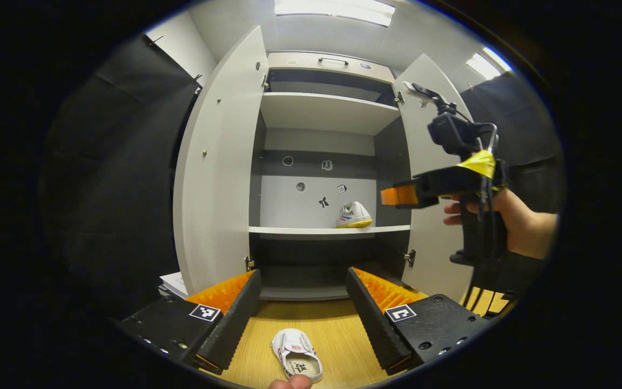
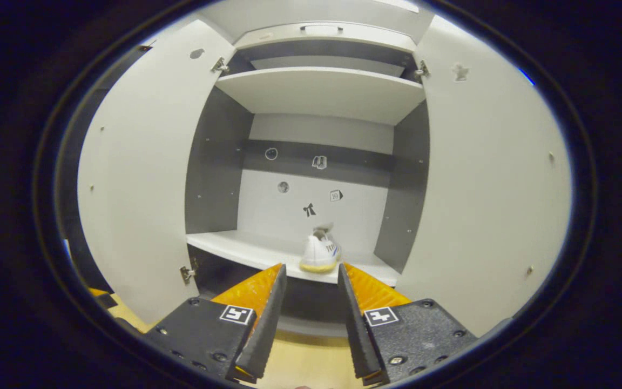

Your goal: Grab one shoe with the right hand and put it into the shoe cabinet, grab the other shoe with the left hand and put it into the shoe cabinet; then close the right door with the right hand and the left door with the left hand.

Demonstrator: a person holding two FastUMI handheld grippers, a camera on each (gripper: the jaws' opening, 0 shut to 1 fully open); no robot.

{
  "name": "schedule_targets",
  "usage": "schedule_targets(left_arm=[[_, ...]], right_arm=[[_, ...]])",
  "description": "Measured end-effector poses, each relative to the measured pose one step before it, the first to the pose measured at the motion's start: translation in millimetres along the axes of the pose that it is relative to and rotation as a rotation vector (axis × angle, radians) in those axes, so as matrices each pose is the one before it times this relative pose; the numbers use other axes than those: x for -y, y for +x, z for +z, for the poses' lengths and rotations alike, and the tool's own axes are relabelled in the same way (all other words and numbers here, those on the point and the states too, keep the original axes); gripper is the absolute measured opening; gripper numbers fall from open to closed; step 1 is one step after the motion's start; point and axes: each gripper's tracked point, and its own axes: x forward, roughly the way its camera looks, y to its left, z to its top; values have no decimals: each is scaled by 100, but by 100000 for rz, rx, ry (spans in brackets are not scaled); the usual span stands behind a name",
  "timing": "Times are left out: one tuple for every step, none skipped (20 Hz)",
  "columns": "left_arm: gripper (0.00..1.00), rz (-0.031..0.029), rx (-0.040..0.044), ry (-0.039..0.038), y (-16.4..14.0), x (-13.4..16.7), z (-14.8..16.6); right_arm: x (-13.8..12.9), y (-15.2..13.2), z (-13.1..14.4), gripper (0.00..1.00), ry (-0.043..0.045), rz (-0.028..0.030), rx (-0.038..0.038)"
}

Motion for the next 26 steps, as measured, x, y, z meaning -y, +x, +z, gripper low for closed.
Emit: schedule_targets(left_arm=[[95, -356, 232, -45, 26, 67, 11], [95, -160, -52, 149, 24, 6, -32], [95, -204, -393, 295, -54, -21, -77], [95, -226, -427, 268, -36, -15, -121], [95, -263, -607, 216, -114, 9, -52], [95, -191, -473, 118, -82, 17, -27], [95, 350, -486, 118, -64, -76, -70], [95, 2101, -102, -369, 15, -293, -36], [95, 916, 346, -982, 205, 102, 155], [95, -32, -268, -898, 83, 113, -114], [95, 203, -1054, -286, -162, -32, -201], [95, 387, -1832, 199, -145, -79, -350], [95, 603, -2322, 386, -206, -188, -521], [95, -164, -2237, 107, -54, -54, -685], [95, 10, -1904, -132, -19, -90, -832], [95, 375, -1375, -146, 38, -167, -574], [95, 304, -1714, -178, 152, -128, -656], [95, 667, -2122, -138, 260, -382, -770], [95, 521, -3438, 73, 368, -536, -1052], [95, 728, -4721, -125, 315, -449, -1350], [95, -346, -4611, -526, 453, -227, -1356], [96, -570, -4948, -866, 674, -238, -1531], [96, -869, -5691, -1326, 580, -256, -1685], [96, -1214, -5242, -1832, 696, -80, -1657], [96, -751, -5465, -2166, 605, -260, -1653], [96, 5, -3996, -1711, 613, -357, -1301]], right_arm=[[191, -1474, -799, 65, 1662, -1114, 1361], [186, -1435, -620, 65, 1503, -985, 2249], [234, -1331, -671, 65, 817, -1434, 1765], [302, -1271, -857, 65, 674, -1214, 1251], [112, -995, -884, 62, 568, -1024, 353], [216, -1026, -991, 65, 488, -1103, -550], [238, -1008, -963, 63, 918, -788, -763], [140, -860, -977, 65, 1285, -508, -584], [306, -937, -857, 63, 1067, -910, -343], [-76, -1540, -1035, 63, 1113, -910, -453], [54, -737, -824, 65, 899, -195, -367], [46, -499, -938, 65, 229, -209, -770], [93, -407, -693, 66, -284, 418, -524], [25, -265, -385, 66, -882, 267, -165], [354, -229, -193, 68, -1148, -240, 3], [186, -129, 138, 71, -32, -438, 500], [79, -135, 297, 77, 913, 22, 640], [263, -142, 186, 79, 793, -388, 651], [141, -72, 256, 80, 734, -43, 616], [150, -45, 13, 80, 634, -157, 172], [71, -131, 112, 80, 481, 154, 320], [202, -86, 17, 80, 184, -159, 306], [134, -58, -3, 81, -483, -106, 92], [192, -80, -196, 82, -826, -227, 23], [89, -31, -74, 82, -575, 16, -159], [-49, -60, -122, 82, 164, 342, -245]])
